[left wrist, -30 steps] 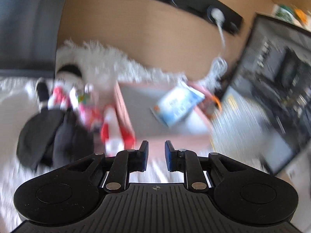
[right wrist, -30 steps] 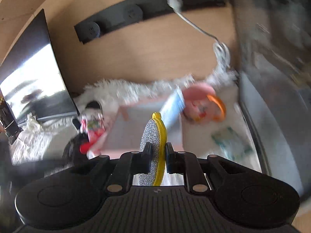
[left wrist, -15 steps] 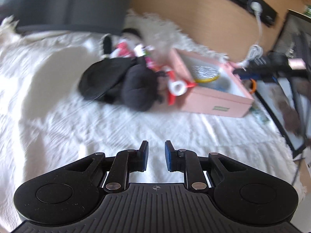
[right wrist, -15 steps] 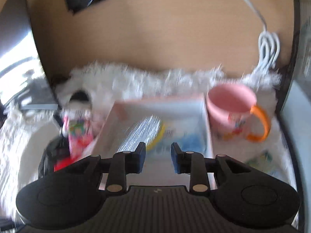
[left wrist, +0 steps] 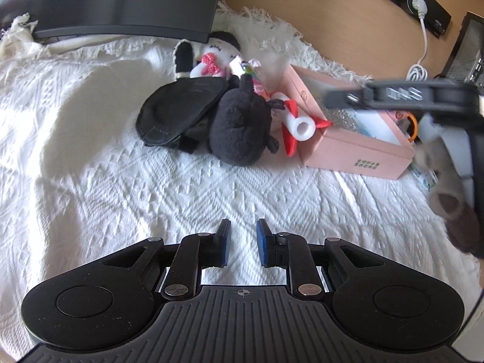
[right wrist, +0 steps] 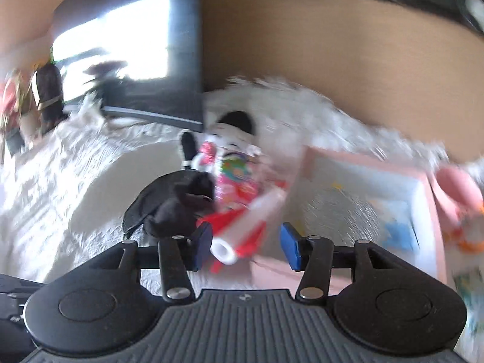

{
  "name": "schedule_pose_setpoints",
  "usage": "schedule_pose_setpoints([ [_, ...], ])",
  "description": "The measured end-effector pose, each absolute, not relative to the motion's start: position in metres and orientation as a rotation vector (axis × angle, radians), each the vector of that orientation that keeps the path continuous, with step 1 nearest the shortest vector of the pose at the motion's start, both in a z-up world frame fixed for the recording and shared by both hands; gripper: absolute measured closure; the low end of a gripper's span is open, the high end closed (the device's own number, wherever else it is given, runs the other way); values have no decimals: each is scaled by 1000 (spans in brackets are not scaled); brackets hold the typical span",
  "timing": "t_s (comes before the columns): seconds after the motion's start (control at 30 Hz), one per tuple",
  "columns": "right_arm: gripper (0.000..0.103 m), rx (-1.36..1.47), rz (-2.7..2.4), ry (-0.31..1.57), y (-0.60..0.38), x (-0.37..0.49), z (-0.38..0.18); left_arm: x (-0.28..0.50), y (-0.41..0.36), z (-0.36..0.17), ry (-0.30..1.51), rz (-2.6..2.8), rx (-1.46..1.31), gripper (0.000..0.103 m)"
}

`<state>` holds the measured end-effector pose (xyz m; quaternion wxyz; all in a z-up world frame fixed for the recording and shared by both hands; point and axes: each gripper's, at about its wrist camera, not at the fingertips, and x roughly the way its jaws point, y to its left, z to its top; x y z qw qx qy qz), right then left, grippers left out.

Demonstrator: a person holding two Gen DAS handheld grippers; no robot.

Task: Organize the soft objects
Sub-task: 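Grasp the pink Kleenex tissue pack with the right tool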

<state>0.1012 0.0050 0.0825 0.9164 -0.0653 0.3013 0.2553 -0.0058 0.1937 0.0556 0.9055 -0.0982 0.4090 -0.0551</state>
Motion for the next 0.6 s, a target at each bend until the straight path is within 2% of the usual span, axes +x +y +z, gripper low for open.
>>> schedule_pose_setpoints([
  [0.13, 52, -166, 596, 639, 41, 121, 87, -16, 203, 52, 868, -96, -205, 83],
  [0.17, 49, -163, 613, 658, 49, 130, 88, -20, 206, 52, 871, -88, -210, 83],
  [0.23, 36, -169, 628, 710, 63, 156, 89, -28, 215, 53, 870, -75, -232, 83],
  [0.5, 36, -215, 556, 906, 112, 251, 58, -58, 244, 58, 863, -21, -311, 83],
  [0.57, 39, -206, 538, 935, 119, 251, 50, -62, 248, 57, 862, -13, -321, 83],
  [0.6, 46, -183, 544, 951, 121, 246, 49, -62, 250, 58, 862, -11, -325, 83],
])
